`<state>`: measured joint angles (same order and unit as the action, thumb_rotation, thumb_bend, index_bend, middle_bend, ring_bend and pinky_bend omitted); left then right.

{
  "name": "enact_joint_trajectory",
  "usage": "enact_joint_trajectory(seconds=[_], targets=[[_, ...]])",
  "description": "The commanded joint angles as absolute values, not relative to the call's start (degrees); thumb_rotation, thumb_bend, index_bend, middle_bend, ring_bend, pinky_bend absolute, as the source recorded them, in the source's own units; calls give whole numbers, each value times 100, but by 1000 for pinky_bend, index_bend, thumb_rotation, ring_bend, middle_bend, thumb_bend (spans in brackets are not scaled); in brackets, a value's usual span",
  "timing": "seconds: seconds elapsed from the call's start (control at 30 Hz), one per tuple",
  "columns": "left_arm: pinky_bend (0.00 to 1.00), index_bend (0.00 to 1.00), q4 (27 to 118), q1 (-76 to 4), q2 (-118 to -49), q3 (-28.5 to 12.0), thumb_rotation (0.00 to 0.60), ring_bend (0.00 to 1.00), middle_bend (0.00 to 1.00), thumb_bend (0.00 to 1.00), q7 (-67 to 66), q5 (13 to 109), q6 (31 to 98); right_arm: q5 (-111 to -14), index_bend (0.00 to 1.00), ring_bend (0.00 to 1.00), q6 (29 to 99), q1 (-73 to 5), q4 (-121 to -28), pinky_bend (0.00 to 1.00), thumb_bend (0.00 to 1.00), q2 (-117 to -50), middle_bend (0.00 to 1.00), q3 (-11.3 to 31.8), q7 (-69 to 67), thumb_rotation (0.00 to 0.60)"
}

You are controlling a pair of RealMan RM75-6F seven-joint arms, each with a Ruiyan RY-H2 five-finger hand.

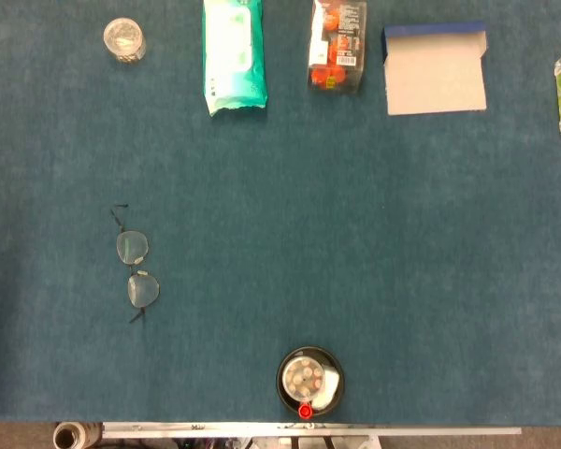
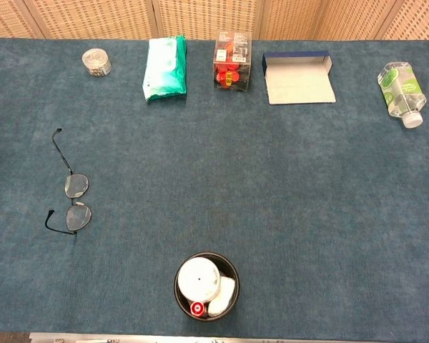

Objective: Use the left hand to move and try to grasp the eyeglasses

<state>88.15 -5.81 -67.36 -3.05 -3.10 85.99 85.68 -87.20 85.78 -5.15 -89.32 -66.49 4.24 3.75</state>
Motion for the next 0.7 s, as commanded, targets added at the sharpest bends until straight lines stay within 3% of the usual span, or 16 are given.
enact_joint_trajectory(seconds=[0.03,0.53,0.7], targets=[[472,481,8819,-570,-6740,-292,600,295,409,248,-337,8598,8575,-8731,440,413,8557,-533,-8940,550,656,-6643,436,423,362,600],[472,482,8836,-614,-6722,-162,600,295,410,248,-212,8764,8468,-8715,440,413,8598,-519,-8999,550,656,-6605,436,437,328,600],[472,440,8796,-717,-6711,-79,600,296,390,248,144,8968,8348,-8770,440,413,8774,-470,-9057,550,656,-6550,436,475,268,600]])
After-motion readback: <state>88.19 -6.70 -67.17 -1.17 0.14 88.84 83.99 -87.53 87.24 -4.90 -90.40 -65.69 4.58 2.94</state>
